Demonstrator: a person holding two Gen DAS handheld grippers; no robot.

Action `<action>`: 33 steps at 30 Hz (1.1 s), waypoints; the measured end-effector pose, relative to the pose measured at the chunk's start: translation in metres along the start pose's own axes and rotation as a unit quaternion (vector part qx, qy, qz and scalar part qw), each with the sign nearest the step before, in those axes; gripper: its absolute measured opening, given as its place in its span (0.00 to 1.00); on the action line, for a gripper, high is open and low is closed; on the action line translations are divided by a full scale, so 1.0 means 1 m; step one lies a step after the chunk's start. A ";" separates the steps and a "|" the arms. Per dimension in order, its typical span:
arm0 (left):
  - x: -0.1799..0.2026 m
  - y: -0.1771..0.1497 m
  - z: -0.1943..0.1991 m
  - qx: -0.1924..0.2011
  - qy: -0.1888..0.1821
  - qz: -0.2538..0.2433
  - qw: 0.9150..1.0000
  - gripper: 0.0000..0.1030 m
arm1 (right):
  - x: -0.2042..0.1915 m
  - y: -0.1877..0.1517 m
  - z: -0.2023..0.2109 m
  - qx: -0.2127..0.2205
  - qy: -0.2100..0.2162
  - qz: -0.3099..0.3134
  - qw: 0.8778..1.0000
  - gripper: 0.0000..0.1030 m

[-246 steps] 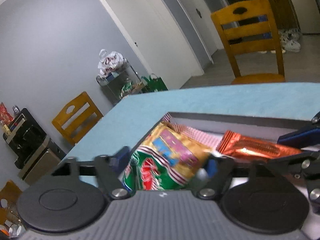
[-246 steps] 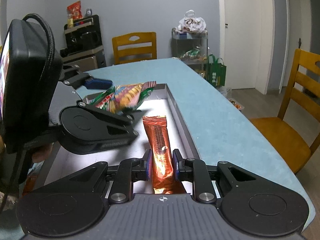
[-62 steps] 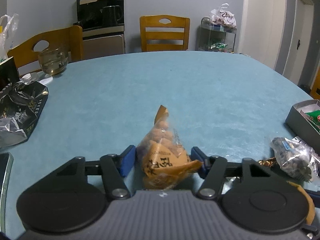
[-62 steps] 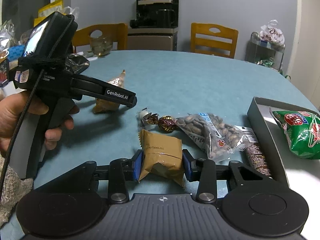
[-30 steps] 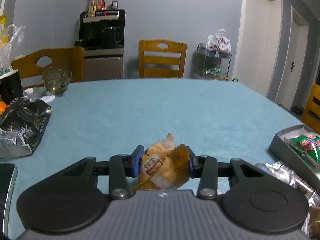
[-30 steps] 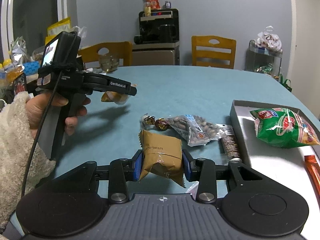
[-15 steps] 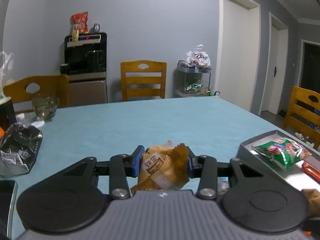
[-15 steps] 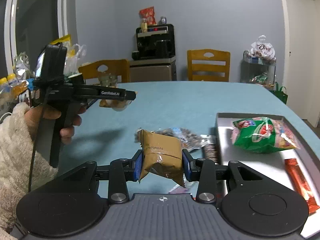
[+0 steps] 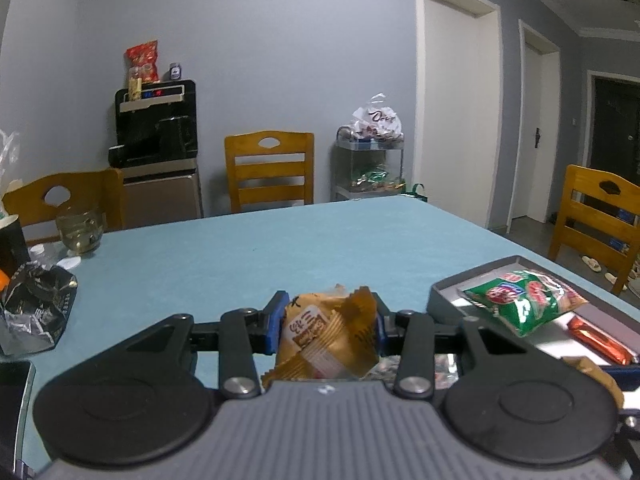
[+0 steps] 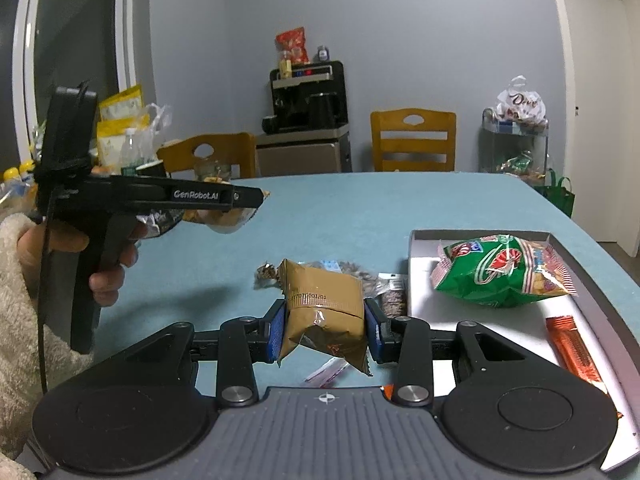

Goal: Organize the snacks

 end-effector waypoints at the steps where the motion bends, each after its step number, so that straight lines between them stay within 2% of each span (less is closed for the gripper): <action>1: 0.005 0.001 0.003 0.001 -0.002 -0.003 1.000 0.38 | 0.002 0.000 0.002 0.002 0.000 -0.003 1.000 0.39; 12: 0.063 0.008 0.021 0.013 -0.054 -0.023 0.998 0.38 | 0.024 0.000 0.027 0.024 -0.020 -0.017 0.999 0.39; 22: 0.130 0.007 0.035 0.016 -0.137 -0.055 0.989 0.38 | 0.081 -0.004 0.054 0.035 -0.102 -0.046 0.993 0.39; 27: 0.162 0.000 0.039 0.013 -0.165 -0.071 0.984 0.38 | 0.108 -0.014 0.067 0.036 -0.140 -0.064 0.987 0.39; 33: 0.201 -0.016 0.028 -0.004 -0.188 -0.096 0.978 0.38 | 0.127 -0.029 0.066 0.017 -0.162 -0.074 0.984 0.39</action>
Point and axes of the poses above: each gripper's, at about its wrist camera, not at the fingertips, and z roughly against the way its jaws point, x to its right, y to its top, the point moved 5 cm from there along -z, roughly the way its jaws point, and after that the axes turned 5 degrees about z, right-handed, at the moved point
